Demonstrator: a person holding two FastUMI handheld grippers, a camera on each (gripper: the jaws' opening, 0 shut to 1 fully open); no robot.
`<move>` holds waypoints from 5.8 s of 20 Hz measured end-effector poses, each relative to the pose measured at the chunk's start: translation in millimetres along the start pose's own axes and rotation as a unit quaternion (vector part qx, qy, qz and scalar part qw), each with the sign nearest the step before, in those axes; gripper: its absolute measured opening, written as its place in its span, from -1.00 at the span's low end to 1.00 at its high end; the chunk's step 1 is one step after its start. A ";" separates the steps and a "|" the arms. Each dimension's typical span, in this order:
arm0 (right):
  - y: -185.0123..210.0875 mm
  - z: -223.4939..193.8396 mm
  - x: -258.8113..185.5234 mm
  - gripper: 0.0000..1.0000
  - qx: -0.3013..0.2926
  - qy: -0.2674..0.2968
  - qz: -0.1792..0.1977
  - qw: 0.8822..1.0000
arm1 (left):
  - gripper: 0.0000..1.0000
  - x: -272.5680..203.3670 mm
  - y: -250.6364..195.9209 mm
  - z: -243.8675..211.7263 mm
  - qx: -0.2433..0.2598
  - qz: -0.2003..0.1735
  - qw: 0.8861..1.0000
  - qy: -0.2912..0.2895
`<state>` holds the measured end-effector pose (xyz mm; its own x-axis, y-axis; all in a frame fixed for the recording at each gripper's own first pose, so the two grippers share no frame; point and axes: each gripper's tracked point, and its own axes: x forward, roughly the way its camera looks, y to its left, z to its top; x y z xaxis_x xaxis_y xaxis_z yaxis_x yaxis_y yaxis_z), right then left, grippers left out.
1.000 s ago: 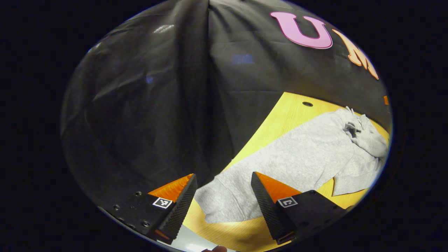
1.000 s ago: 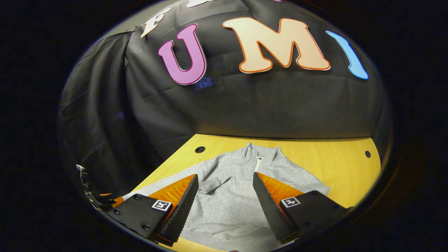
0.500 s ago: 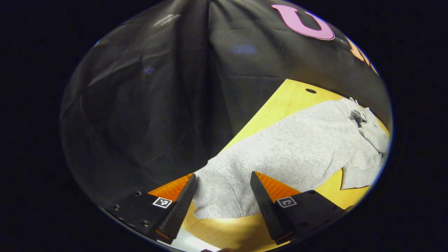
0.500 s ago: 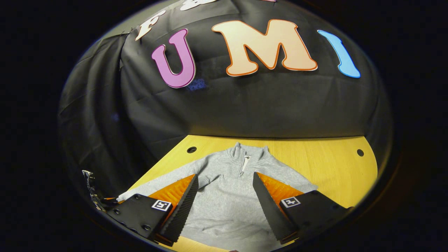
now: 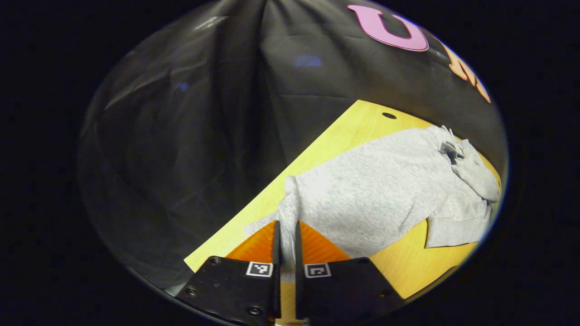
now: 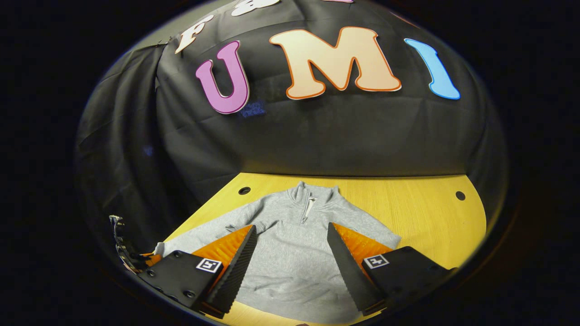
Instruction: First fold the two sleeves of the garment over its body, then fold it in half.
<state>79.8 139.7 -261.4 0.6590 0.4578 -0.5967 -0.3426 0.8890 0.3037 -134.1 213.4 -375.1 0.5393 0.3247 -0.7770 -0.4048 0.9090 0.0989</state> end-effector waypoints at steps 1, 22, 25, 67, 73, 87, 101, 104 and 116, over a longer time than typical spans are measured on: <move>-3.9 0.1 -3.3 0.95 0.003 -0.002 -0.002 1.000 | -0.91 0.8 -1.6 -0.9 0.005 0.003 1.000 0.001; -105.0 9.1 -72.5 0.95 0.044 -0.041 -0.069 0.996 | -1.00 -36.2 -83.6 165.5 -0.029 -0.066 0.993 -0.090; -123.4 7.3 -85.1 0.95 0.055 -0.046 -0.084 0.994 | -1.00 -40.2 -118.8 183.8 -0.012 -0.089 0.990 -0.106; -255.1 -71.4 -232.5 0.95 0.096 -0.033 -0.154 0.983 | -0.99 -131.7 -571.1 104.6 0.214 -0.334 0.914 -0.088; -244.7 -77.2 -223.9 0.95 0.093 -0.026 -0.134 0.986 | -0.27 -139.2 -587.6 89.6 0.199 -0.366 0.905 -0.080; -162.8 -74.2 -170.8 0.95 0.073 -0.026 -0.106 0.991 | 0.90 -132.5 -392.8 138.7 0.163 -0.288 0.932 -0.147; -124.2 -145.5 -114.2 0.96 0.031 0.051 -0.141 0.988 | 0.84 -60.2 -247.2 52.5 0.121 -0.228 0.965 -0.045; -125.3 -170.0 -106.1 0.95 0.034 0.079 -0.149 0.985 | 0.84 -49.4 -239.9 32.1 0.123 -0.221 0.967 -0.021; -124.8 -228.1 -87.1 0.96 0.009 0.148 -0.153 0.977 | 0.89 -29.7 -233.4 1.2 0.124 -0.213 0.969 0.004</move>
<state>-87.6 -12.1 -416.8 0.5046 0.1514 -0.8499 -0.1456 0.9853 0.0891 -54.8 -8.1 -374.3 0.6119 -0.0947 -0.7853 0.0432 0.9953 -0.0863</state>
